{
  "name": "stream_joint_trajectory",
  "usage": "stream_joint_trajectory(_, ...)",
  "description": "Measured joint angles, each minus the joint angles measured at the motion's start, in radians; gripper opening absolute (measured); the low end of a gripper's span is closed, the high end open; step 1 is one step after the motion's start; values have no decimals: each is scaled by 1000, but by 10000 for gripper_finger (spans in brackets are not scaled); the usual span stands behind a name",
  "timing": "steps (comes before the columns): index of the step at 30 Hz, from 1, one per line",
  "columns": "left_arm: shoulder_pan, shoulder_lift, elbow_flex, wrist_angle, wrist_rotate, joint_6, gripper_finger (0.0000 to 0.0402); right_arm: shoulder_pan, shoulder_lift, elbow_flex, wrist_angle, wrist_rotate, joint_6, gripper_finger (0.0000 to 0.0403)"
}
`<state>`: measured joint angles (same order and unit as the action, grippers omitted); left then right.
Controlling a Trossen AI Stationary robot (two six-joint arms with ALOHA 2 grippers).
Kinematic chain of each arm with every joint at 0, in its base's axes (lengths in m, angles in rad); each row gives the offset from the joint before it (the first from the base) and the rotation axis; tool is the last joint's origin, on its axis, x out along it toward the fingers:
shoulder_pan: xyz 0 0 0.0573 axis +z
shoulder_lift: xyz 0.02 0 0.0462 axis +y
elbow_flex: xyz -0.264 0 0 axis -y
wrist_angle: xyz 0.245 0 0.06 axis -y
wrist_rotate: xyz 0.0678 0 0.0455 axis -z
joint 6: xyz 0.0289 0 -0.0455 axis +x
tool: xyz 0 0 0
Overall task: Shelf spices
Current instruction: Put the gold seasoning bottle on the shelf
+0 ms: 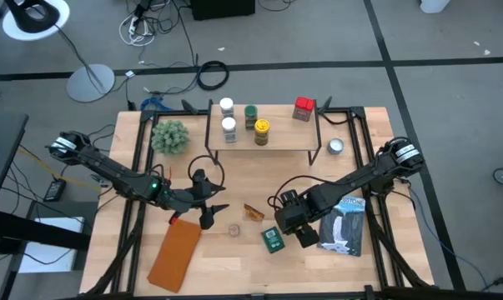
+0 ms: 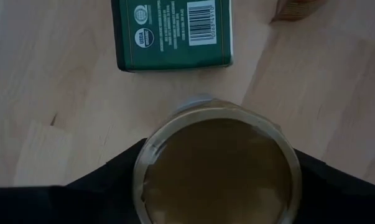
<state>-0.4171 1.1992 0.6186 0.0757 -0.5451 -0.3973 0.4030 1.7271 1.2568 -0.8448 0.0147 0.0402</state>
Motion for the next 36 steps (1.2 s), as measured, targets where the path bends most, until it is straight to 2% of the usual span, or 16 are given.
stream_joint_trajectory(4, 0, 0, 0, 0, 0, 0, 287, 0, -3, 1, -20, 5, 0, 272)
stream_joint_trajectory(8, 0, 0, 0, 0, 0, 2, 287, -5, -2, 46, -124, 33, 0, 272)
stream_joint_trajectory(17, 0, 0, 0, 0, 0, 3, 287, -71, -3, 301, -417, 176, -16, 272)
stream_joint_trajectory(25, 0, 0, 0, 0, 0, 4, 287, -233, -4, 517, -640, 271, -20, 272)
stream_joint_trajectory(36, 0, 0, 0, 0, 0, 9, 287, -529, -5, 655, -688, 261, -207, 272)
